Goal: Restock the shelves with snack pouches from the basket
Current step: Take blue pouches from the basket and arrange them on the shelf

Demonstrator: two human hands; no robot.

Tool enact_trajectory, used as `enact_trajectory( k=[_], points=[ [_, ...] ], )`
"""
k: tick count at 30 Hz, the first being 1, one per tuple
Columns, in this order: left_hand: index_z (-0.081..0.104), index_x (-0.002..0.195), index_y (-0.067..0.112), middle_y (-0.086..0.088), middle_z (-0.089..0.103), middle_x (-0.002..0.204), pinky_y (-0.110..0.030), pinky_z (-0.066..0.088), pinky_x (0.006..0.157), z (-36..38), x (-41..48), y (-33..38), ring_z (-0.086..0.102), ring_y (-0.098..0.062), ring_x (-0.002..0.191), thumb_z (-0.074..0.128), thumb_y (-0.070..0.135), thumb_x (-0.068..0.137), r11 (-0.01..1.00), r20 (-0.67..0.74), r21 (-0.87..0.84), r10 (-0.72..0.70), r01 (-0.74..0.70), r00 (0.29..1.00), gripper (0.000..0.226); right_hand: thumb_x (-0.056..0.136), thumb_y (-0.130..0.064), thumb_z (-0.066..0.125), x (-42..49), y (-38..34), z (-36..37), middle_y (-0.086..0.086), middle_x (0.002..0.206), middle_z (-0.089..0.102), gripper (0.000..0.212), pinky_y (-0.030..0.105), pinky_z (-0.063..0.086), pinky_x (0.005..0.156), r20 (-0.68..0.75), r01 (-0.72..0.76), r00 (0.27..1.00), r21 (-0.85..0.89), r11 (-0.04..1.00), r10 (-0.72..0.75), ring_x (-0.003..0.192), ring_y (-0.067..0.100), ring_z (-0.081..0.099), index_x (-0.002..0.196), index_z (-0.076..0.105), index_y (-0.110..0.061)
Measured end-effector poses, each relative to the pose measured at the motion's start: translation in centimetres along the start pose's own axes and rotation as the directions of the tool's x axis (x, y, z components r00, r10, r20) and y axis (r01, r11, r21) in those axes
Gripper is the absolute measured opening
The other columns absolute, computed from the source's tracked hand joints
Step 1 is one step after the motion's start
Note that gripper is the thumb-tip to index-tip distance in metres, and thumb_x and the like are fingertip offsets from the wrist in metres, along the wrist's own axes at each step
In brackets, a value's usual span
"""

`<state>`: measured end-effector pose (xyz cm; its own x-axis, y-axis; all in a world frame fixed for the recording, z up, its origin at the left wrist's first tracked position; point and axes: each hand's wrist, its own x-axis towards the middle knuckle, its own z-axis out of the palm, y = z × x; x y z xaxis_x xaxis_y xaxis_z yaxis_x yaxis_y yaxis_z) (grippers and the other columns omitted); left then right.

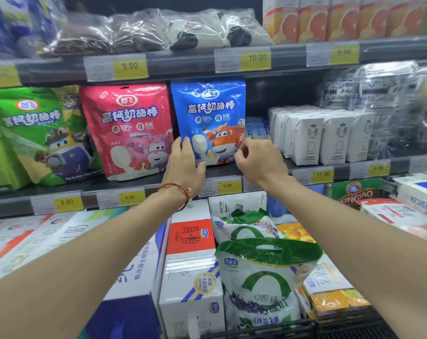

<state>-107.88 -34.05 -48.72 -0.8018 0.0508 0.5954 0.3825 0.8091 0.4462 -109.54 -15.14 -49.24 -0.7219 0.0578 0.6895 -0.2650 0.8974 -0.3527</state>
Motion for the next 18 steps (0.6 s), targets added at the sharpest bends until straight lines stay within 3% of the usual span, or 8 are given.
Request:
enact_trajectory(
  k=[3, 5, 10, 16, 18],
  points=[
    [0.044, 0.138, 0.003, -0.012, 0.044, 0.139, -0.024, 0.030, 0.105, -1.5, -1.7, -0.3, 0.043, -0.025, 0.128, 0.059, 0.018, 0.092, 0.998, -0.012, 0.014, 0.058, -0.058, 0.998, 0.050, 0.094, -0.031, 0.052, -1.1, -1.2, 0.3, 0.001, 0.085, 0.064, 0.018, 0.035, 0.048, 0.065, -0.003, 0.040, 0.999, 0.073, 0.997, -0.040, 0.082, 0.023, 0.058, 0.087, 0.062, -0.017],
    [0.051, 0.132, 0.007, -0.008, 0.050, 0.132, -0.017, 0.029, 0.098, -2.8, -2.9, -0.6, 0.048, -0.021, 0.122, 0.059, 0.015, 0.092, 0.997, -0.043, 0.014, 0.076, -0.075, 0.996, 0.042, 0.094, -0.026, 0.055, -2.4, -3.0, 0.7, 0.000, 0.088, 0.064, 0.013, 0.037, 0.050, 0.068, -0.067, 0.131, 0.990, 0.156, 0.979, -0.121, 0.084, 0.021, 0.058, 0.091, 0.062, -0.015],
    [0.059, 0.119, 0.011, -0.002, 0.058, 0.117, -0.015, 0.034, 0.095, -6.5, -8.3, -2.5, 0.053, -0.016, 0.109, 0.058, 0.009, 0.089, 0.993, -0.154, 0.009, 0.118, -0.118, 0.981, 0.030, 0.094, -0.020, 0.060, -6.0, -9.7, 1.2, -0.001, 0.097, 0.068, 0.014, 0.032, 0.050, 0.077, -0.202, 0.300, 0.949, 0.347, 0.889, -0.242, 0.091, 0.019, 0.059, 0.103, 0.067, -0.012],
    [0.057, 0.119, 0.023, 0.004, 0.058, 0.118, -0.038, 0.046, 0.090, -12.7, -16.2, -7.7, 0.055, -0.018, 0.109, 0.051, 0.023, 0.094, 0.988, -0.171, 0.131, -0.061, 0.084, 0.983, 0.026, 0.089, -0.021, 0.062, -12.0, -18.5, 4.0, -0.002, 0.097, 0.068, 0.016, 0.036, 0.051, 0.079, -0.154, 0.349, 0.936, 0.506, 0.789, -0.315, 0.094, 0.020, 0.058, 0.100, 0.067, -0.012],
    [0.056, 0.120, 0.025, 0.006, 0.059, 0.120, -0.039, 0.047, 0.090, -15.0, -19.9, -9.7, 0.056, -0.018, 0.110, 0.049, 0.026, 0.093, 0.964, -0.192, 0.200, -0.138, 0.177, 0.972, 0.027, 0.086, -0.023, 0.062, -14.8, -21.5, 5.2, -0.001, 0.098, 0.067, 0.019, 0.036, 0.050, 0.080, -0.119, 0.354, 0.929, 0.565, 0.746, -0.351, 0.095, 0.022, 0.059, 0.101, 0.067, -0.012]
  ],
)
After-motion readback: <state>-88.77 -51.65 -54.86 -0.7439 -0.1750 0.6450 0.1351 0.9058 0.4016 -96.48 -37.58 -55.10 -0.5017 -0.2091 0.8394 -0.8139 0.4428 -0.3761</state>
